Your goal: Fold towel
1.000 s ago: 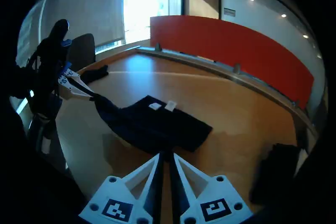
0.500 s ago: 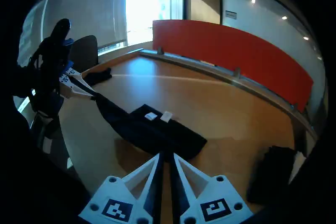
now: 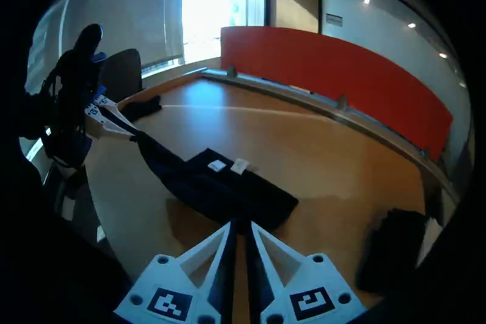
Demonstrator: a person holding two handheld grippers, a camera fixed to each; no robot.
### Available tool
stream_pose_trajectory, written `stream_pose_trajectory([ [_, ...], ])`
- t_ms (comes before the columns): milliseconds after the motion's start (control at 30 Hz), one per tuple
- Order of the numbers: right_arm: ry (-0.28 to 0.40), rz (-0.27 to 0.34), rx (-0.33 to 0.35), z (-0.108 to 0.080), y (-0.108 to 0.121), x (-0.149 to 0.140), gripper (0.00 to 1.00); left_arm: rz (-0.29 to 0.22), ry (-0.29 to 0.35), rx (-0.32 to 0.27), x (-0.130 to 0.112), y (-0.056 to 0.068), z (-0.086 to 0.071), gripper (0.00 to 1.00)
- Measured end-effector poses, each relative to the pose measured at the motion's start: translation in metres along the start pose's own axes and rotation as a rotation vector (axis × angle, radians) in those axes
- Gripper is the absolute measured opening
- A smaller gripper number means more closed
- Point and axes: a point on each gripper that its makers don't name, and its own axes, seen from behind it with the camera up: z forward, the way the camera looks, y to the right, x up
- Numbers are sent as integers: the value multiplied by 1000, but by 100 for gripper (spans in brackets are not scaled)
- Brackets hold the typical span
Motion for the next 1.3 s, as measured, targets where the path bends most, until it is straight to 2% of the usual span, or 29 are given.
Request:
stream_pose_trajectory([
  [367, -38, -12, -2, 18, 14, -7, 9, -20, -13, -4, 1, -7, 22, 14],
  [633, -57, 18, 6, 41, 25, -11, 9, -36, -35, 3, -4, -17, 49, 14],
  [1067, -107, 33, 6, 67, 40, -25, 9, -33, -56, 2, -3, -26, 79, 14],
  [1300, -135, 68, 10, 86, 48, -32, 9, -36, -69, 11, -2, -34, 101, 14],
])
